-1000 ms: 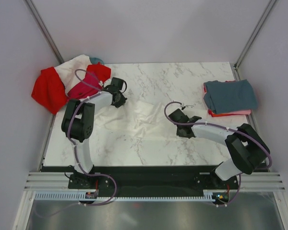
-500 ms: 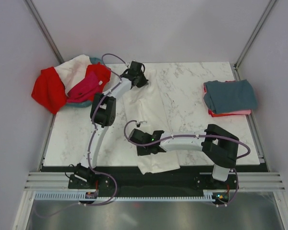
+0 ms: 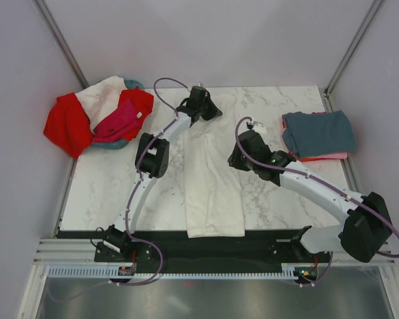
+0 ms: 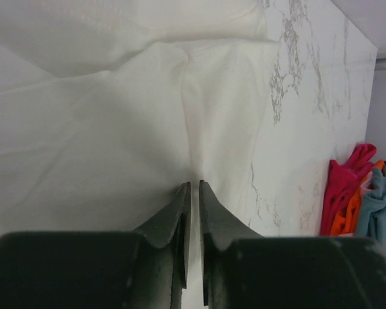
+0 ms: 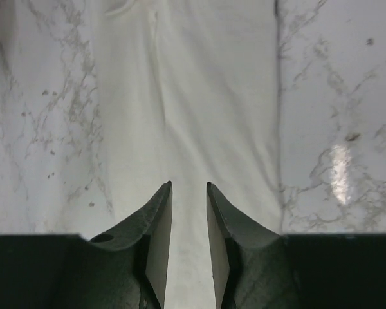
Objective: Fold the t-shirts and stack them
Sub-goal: Fold the tshirt
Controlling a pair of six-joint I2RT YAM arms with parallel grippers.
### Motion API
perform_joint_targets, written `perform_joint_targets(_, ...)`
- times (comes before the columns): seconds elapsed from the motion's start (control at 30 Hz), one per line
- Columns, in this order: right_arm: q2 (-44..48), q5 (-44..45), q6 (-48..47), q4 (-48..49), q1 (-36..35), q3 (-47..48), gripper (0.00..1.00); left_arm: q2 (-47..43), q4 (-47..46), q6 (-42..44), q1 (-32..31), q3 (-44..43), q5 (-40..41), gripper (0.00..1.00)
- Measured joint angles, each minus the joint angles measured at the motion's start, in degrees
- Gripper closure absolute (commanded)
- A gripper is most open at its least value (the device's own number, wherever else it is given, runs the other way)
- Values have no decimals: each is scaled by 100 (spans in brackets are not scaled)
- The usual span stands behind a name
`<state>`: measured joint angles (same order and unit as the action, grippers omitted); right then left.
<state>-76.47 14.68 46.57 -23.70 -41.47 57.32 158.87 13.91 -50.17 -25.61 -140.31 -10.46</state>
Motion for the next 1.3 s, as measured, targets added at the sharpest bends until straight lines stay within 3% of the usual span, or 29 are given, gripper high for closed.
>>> perform_joint_targets(0.1, 114, -68, -258, -52, 507, -129, 65, -59, -114, 57, 13, 101, -92, 62)
perform_joint_targets(0.17, 103, -273, -404, -31, 901, -168, 65, -238, -192, 116, 31, 369, -162, 56)
perform_joint_targets(0.33, -221, -1027, -599, 411, 2074, -195, 64, -1261, -74, 380, 103, 1287, -332, 49)
perform_joint_targets(0.47, -1032, -1467, -651, 763, 2494, -35, 59, -2728, -107, 632, 177, 2358, -476, 42)
perform_joint_targets(0.7, -2839, -2354, -649, 1770, 2844, 597, 54, -5263, -258, 1021, 227, 4553, -595, 41)
perform_joint_targets(0.83, -3799, -2741, -525, 2162, 3060, 1368, 52, -6264, -302, 1047, 107, 6089, -691, 41)
perform_joint_targets(1.03, -4962, -3180, -291, 2511, 3211, 2684, 52, -6745, -125, 1051, -750, 7545, -651, 37)
perform_joint_targets(1.3, -5967, -3390, 0, 2623, 3235, 4065, 55, -6972, -33, 992, -2133, 7864, -409, 36)
